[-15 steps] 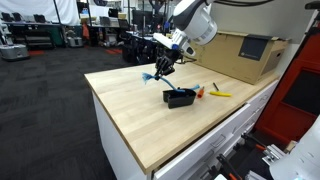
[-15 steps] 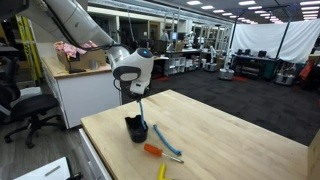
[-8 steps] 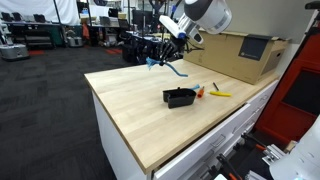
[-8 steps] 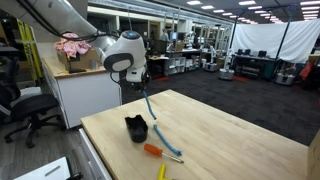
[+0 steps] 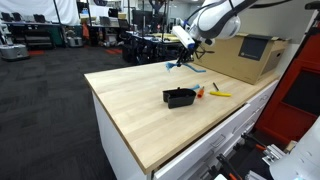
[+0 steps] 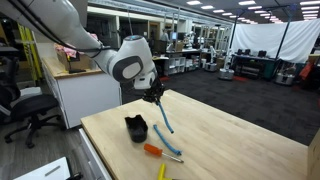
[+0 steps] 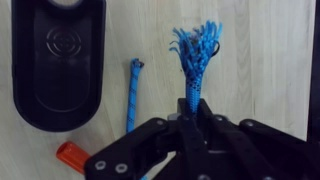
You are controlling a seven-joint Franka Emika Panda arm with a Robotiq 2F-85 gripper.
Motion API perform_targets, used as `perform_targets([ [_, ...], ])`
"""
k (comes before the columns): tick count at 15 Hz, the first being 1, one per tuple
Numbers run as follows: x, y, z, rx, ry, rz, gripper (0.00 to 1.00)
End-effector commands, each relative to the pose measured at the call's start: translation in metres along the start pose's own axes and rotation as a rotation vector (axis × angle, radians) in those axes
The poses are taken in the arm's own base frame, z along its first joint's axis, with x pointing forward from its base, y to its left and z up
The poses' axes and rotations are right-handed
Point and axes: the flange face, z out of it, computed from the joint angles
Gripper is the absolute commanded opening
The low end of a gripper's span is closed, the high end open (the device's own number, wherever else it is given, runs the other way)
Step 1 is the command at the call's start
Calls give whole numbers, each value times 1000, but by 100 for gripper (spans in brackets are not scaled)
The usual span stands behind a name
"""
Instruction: Remove the blue object from the bowl
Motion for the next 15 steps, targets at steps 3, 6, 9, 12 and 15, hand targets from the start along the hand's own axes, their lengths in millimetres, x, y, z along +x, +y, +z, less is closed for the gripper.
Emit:
perform_targets([
  [3, 34, 1, 38, 25, 128, -57, 3],
  [6, 31, 4, 60, 14, 159, -98, 3],
  [9, 21, 14, 85, -16, 147, -101, 3],
  [12, 11, 23, 106, -46, 127, -108, 3],
  [15, 3, 30, 120, -69, 106, -111, 27],
])
